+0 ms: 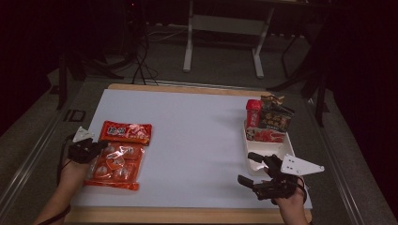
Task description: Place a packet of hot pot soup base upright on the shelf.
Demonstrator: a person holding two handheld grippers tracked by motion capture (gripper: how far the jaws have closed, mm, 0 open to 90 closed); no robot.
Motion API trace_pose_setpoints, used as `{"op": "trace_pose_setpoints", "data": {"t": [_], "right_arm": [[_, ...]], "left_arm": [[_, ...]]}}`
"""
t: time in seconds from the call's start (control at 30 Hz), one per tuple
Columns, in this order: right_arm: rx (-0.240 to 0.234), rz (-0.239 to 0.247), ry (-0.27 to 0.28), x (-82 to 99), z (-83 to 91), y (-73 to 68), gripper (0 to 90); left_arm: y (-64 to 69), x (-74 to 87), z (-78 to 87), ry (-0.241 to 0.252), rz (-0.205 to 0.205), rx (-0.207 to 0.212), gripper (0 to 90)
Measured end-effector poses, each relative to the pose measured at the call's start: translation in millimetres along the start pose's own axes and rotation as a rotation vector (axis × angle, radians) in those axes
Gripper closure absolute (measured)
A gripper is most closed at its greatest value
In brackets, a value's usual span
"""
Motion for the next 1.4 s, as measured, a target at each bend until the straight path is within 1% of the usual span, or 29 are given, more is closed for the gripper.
{"op": "trace_pose_setpoints", "data": {"t": [0.03, 0.1, 0.13, 0.17, 0.23, 0.27, 0.37, 0.4, 0.53, 0.63, 0.67, 0.7, 0.73, 0.8, 0.93, 1.0, 1.1, 1.17, 1.23, 1.27, 1.3, 1.4], "right_arm": [[-0.002, 0.002, -0.001, 0.4, -0.2, 0.0, 13.8], [-0.006, -0.002, -0.005, 1.6, -1.0, 0.6, 13.9], [-0.007, -0.003, -0.009, 2.1, -1.4, 0.9, 13.9], [-0.009, -0.005, -0.011, 2.5, -1.8, 0.9, 13.9], [-0.013, -0.006, -0.014, 2.4, -1.9, 0.4, 13.9], [-0.012, -0.003, -0.012, 2.2, -1.9, 0.3, 13.8], [-0.013, -0.004, -0.011, 1.3, -1.0, -0.2, 13.8], [-0.011, -0.004, -0.012, 1.2, -0.7, 0.0, 13.8], [-0.008, -0.012, -0.014, 1.2, -0.1, 1.0, 13.8], [-0.008, -0.014, -0.013, 1.1, -0.1, 1.6, 13.9], [-0.009, -0.014, -0.015, 1.0, -0.3, 1.5, 13.8], [-0.009, -0.014, -0.016, 0.8, -0.4, 1.2, 13.8], [-0.009, -0.012, -0.016, 0.6, -0.5, 1.1, 13.8], [-0.011, -0.009, -0.014, 0.3, -0.6, 0.8, 13.8], [-0.014, -0.013, -0.016, 0.6, -0.6, 1.0, 13.8], [-0.015, -0.014, -0.015, 0.5, -0.4, 1.0, 13.8], [-0.017, -0.013, -0.012, 0.2, 0.2, 1.1, 13.9], [-0.014, -0.011, -0.015, 0.5, 0.4, 1.3, 13.8], [-0.017, -0.015, -0.014, 0.6, 0.4, 1.4, 13.8], [-0.017, -0.015, -0.014, 0.6, 0.4, 1.4, 13.8], [-0.015, -0.012, -0.015, 0.6, 0.6, 1.3, 13.8], [-0.016, -0.013, -0.015, 0.7, 0.6, 1.3, 13.8]], "left_arm": [[-2.9, 1.0, -0.2, -0.012, 0.000, -0.024, 90.0], [-9.2, 3.7, -0.4, -0.025, 0.023, -0.026, 90.0], [-12.3, 5.4, -0.4, -0.039, 0.028, -0.058, 90.0], [-14.4, 6.9, -0.8, -0.046, 0.039, -0.057, 90.0], [-17.2, 10.3, -2.1, -0.074, 0.045, -0.072, 90.0], [-18.2, 10.9, -1.5, -0.063, 0.059, -0.059, 90.0], [-15.9, 11.3, -0.7, -0.078, 0.050, -0.060, 90.0], [-13.8, 11.6, -0.9, -0.083, 0.035, -0.064, 90.0], [-8.1, 12.3, -1.4, -0.102, 0.014, -0.067, 90.0], [-3.5, 12.2, -2.1, -0.110, 0.003, -0.058, 90.0], [-1.4, 11.9, -2.7, -0.112, 0.005, -0.046, 90.0], [0.6, 11.5, -3.4, -0.114, -0.001, -0.044, 90.0], [4.3, 11.4, -4.7, -0.112, -0.014, -0.040, 90.0], [9.0, 10.8, -7.4, -0.111, -0.014, -0.025, 90.0], [23.1, 6.8, -14.9, -0.128, -0.028, 0.000, 90.0], [31.2, 4.6, -19.2, -0.143, -0.053, 0.017, 90.0], [43.7, 1.8, -25.5, -0.152, -0.092, 0.038, 90.0], [51.6, -0.6, -30.1, -0.159, -0.104, 0.058, 90.0], [56.8, -2.3, -33.2, -0.165, -0.110, 0.070, 90.0], [56.8, -2.3, -33.2, -0.165, -0.110, 0.070, 90.0], [62.3, -3.7, -36.4, -0.169, -0.119, 0.085, 90.0], [65.3, -4.9, -38.4, -0.176, -0.130, 0.100, 90.0]]}}
Point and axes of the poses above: each handheld gripper's, and its own axes: z roughly backward along the jaws, x roughly out of its underside, y roughly to its right, the point moved 3 cm from there along -z, roughly forward along the jaws, and after that the axes turned 12 degrees about x, right-handed, at the moved point
